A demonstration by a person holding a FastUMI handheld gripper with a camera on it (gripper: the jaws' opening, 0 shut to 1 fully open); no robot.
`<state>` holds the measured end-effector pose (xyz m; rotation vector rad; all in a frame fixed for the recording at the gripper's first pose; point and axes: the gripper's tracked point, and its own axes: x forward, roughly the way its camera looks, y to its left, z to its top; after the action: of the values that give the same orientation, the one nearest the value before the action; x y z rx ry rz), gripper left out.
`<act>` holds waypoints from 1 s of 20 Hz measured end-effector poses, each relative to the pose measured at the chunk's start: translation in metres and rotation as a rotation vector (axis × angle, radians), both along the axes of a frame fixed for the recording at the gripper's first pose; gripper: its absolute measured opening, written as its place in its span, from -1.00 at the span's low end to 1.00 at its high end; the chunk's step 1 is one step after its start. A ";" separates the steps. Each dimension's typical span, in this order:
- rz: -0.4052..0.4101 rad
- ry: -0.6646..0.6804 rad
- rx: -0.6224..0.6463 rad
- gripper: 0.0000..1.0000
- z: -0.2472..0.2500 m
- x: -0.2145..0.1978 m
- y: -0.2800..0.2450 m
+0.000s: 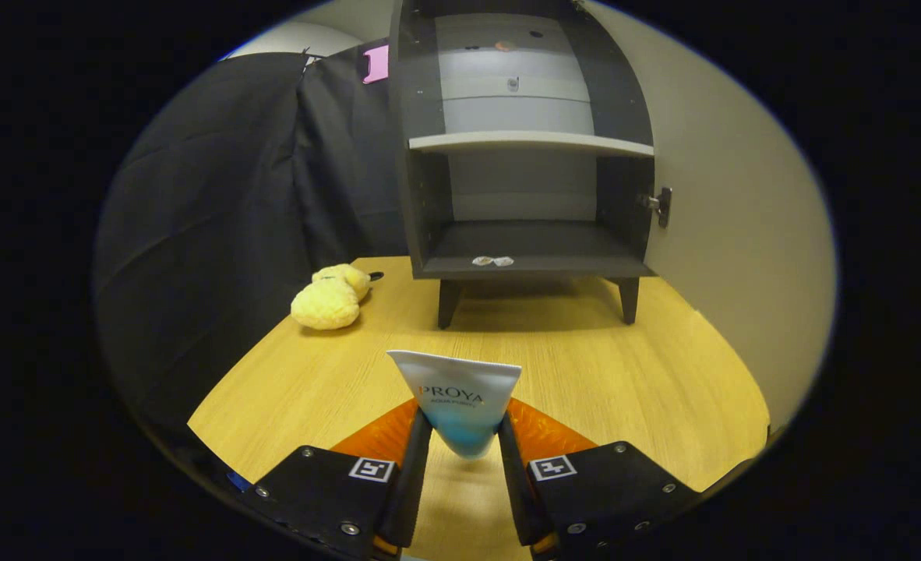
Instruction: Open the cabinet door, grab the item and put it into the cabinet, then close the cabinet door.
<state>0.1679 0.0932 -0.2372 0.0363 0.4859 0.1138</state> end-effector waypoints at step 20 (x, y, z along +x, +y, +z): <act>-0.048 -0.285 0.031 -0.02 0.248 0.141 -0.071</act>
<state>0.3087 0.0226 0.0108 0.0614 0.1985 0.0774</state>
